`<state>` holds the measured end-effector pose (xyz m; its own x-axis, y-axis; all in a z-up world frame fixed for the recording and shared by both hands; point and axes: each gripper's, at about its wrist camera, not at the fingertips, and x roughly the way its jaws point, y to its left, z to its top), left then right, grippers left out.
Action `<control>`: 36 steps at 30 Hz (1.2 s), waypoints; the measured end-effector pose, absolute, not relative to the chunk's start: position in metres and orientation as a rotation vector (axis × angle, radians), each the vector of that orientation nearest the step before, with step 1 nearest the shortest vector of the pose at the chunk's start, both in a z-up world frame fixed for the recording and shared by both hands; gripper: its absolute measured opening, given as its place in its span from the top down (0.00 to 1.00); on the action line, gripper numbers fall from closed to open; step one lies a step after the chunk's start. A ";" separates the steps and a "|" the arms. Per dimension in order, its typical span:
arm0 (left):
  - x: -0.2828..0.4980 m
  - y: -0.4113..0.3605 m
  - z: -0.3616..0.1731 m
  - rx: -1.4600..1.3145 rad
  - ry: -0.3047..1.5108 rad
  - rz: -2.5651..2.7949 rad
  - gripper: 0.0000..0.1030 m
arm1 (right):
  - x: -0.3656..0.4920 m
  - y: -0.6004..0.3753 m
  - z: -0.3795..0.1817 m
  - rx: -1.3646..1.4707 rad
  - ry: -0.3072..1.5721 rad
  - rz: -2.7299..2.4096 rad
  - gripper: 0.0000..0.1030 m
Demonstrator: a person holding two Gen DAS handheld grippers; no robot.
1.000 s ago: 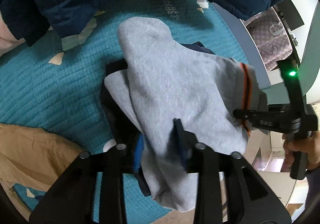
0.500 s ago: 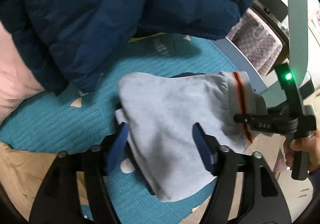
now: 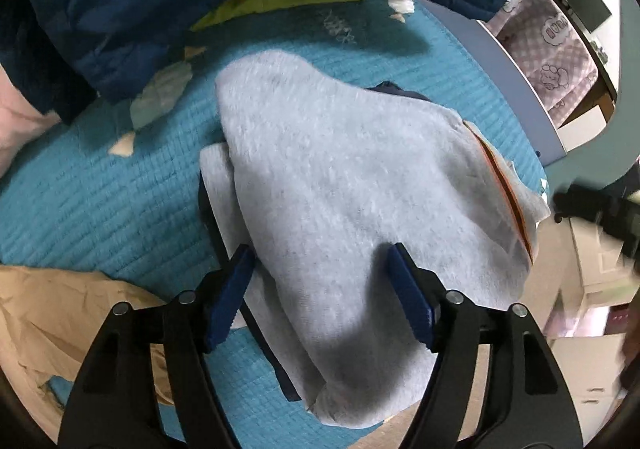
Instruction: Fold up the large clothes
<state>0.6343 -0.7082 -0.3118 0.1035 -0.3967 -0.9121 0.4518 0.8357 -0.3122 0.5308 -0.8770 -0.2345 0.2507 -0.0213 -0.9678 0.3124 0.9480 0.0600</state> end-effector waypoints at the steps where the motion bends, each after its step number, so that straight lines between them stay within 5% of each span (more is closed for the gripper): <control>1: 0.636 -0.706 -0.316 0.050 1.334 -0.624 0.28 | 0.530 -0.868 -0.248 0.266 1.310 -0.212 0.28; 9: 0.631 -0.701 -0.342 0.055 1.347 -0.622 0.15 | 0.510 -0.863 -0.326 0.385 1.348 -0.243 0.20; 24: 0.620 -0.668 -0.271 -0.016 1.182 -0.680 0.15 | 0.519 -0.819 -0.272 0.399 1.269 -0.180 0.20; 36: 0.570 -0.564 -0.233 -0.067 1.152 -0.524 0.12 | 0.486 -0.753 -0.235 0.297 1.204 -0.250 0.11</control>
<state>0.5701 -0.5642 -0.2325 0.3011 -0.4283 -0.8520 0.3608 0.8782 -0.3139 0.4860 -0.7528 -0.2349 0.3398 -0.0321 -0.9399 0.3445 0.9342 0.0926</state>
